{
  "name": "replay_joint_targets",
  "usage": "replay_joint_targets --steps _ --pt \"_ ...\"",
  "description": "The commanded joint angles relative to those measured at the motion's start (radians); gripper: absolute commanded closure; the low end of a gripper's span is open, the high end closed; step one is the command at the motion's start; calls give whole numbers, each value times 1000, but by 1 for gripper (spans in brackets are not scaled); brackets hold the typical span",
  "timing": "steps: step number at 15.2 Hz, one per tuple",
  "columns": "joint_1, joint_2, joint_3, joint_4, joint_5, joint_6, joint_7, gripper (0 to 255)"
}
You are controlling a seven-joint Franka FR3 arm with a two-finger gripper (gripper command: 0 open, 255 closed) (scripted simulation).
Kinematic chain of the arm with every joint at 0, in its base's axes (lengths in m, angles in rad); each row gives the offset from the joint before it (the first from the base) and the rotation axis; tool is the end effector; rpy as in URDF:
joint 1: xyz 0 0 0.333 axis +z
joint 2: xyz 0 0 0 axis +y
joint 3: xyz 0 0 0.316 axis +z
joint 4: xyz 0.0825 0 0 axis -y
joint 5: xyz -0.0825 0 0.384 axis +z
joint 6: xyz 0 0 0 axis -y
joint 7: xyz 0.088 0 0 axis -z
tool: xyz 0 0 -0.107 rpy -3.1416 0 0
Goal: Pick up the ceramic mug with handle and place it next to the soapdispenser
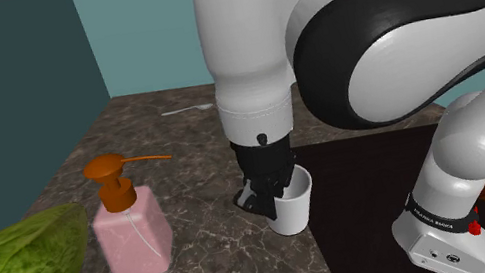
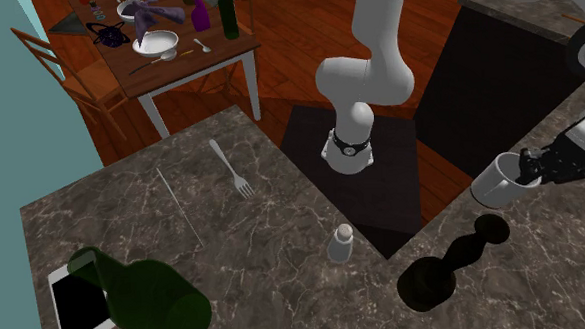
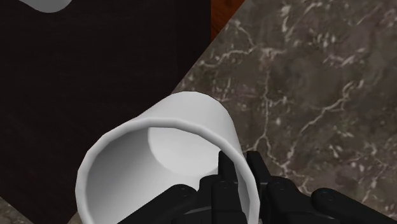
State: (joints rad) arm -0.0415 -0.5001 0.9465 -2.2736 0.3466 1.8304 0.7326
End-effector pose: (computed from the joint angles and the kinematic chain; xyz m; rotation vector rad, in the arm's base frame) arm 0.2354 0.3843 0.4528 3.0155 -0.0388 -0.0395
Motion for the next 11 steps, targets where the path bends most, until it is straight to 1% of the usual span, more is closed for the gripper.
replay_joint_targets --steps 1,3,4,9,11 --pt "0 0 0 0 0 1 0 255" --pt "0 0 0 0 0 1 0 255" --pt "0 0 0 0 0 1 0 0" --pt "0 0 0 0 0 1 0 0" --pt "-1 -5 -20 61 -11 -66 3 0"
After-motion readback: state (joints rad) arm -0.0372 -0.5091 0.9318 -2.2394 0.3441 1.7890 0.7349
